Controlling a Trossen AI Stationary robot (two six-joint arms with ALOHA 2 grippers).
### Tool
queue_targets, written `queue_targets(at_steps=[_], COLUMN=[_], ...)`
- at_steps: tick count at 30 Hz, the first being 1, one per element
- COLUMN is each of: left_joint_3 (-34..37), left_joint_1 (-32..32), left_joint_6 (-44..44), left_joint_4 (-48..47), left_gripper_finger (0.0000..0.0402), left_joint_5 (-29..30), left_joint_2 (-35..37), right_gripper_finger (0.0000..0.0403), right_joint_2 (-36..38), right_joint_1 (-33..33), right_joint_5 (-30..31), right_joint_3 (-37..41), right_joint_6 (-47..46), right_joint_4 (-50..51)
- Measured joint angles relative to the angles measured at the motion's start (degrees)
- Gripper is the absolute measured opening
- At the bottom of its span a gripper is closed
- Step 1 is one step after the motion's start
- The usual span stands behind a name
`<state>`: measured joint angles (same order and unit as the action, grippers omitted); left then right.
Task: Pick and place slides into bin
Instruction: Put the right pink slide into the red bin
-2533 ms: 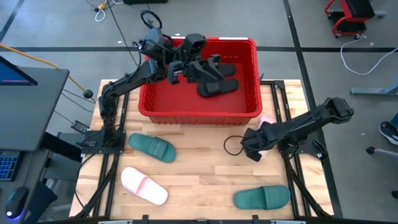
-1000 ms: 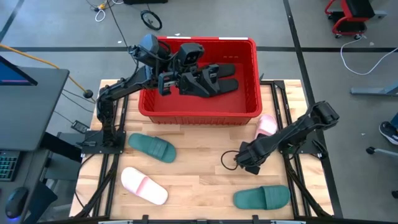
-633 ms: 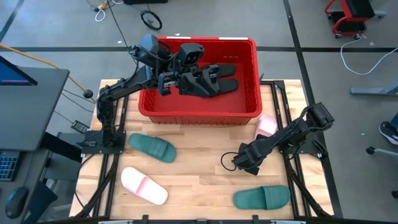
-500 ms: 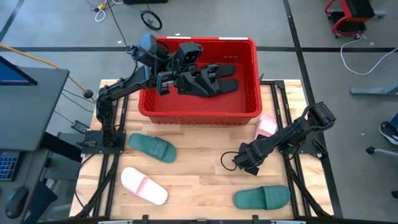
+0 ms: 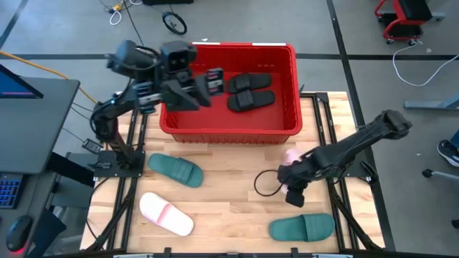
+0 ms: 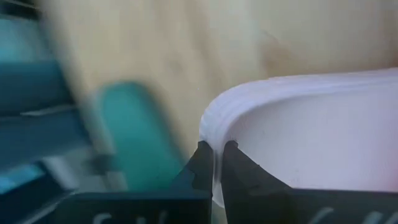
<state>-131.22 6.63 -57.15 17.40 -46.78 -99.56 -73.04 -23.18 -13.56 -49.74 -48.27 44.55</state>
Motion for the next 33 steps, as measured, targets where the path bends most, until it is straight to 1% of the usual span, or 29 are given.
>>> queue_targets(at_steps=[2,5,7,9,13,14,15,17,20,22,24,25,26,29,31,33], left_joint_3=[0.00,-0.02,-0.02,-0.02,-0.02,-0.02,-0.02,-0.02,-0.02,-0.02,-0.02,-0.02,-0.02,0.00,0.00,0.00], left_joint_1=[-0.58,-1.48,-2.12,-2.53,-3.03,-3.03,-3.03,-3.03,-2.99,-2.99,-2.97,-2.95,-2.95,-3.16,-3.31,-3.31], left_joint_6=[1.32,3.60,4.53,5.23,6.52,7.13,8.12,9.28,10.31,10.49,10.94,11.71,12.96,13.93,14.05,14.49], left_joint_4=[0.01,-0.11,0.01,-0.17,-0.19,-0.27,-0.53,-0.82,-0.84,-0.87,-0.92,-1.02,-1.24,-2.48,-2.58,-2.46], left_gripper_finger=[0.0107,0.0107,0.0107,0.0107,0.0107,0.0107,0.0107,0.0106,0.0102,0.0099,0.0096,0.0094,0.0092,0.0084,0.0079,0.0074], left_joint_5=[0.56,0.91,1.14,1.37,1.77,1.77,1.77,1.79,2.48,3.39,3.60,3.63,3.66,3.69,3.70,3.69], left_joint_2=[0.98,1.99,2.29,2.54,2.59,2.59,2.59,2.59,2.59,2.59,2.59,2.59,2.59,2.59,2.59,2.59], right_gripper_finger=[0.0012,0.0012,0.0012,0.0012,0.0012,0.0012,0.0012,0.0011,0.0011,0.0011,0.0011,0.0011,0.0011,0.0011,0.0009,0.0009], right_joint_2=[4.86,12.07,16.38,19.75,23.19,23.36,23.29,22.10,18.12,14.03,9.37,7.20,4.80,-2.10,-7.01,-11.80], right_joint_1=[0.02,0.17,0.18,-0.23,-1.29,-1.36,-1.33,-1.17,0.49,2.49,5.16,6.81,8.86,14.90,18.43,21.70], right_joint_5=[-1.34,-2.54,-3.33,-3.92,-2.86,-1.91,-0.69,3.13,9.71,16.99,25.82,28.55,29.63,29.84,29.63,28.03], right_joint_3=[0.00,0.00,0.00,0.00,-0.18,-0.37,-1.17,-4.86,-14.10,-21.78,-29.79,-33.58,-37.65,-47.82,-52.82,-56.04], right_joint_6=[-0.30,-3.92,-5.89,-5.58,1.36,3.80,6.87,15.23,31.36,40.62,46.31,48.85,51.74,58.50,60.74,63.38], right_joint_4=[-3.97,-10.99,-17.50,-25.46,-41.56,-44.66,-45.37,-42.51,-31.27,-23.67,-17.18,-14.16,-11.11,-2.44,2.78,7.68])
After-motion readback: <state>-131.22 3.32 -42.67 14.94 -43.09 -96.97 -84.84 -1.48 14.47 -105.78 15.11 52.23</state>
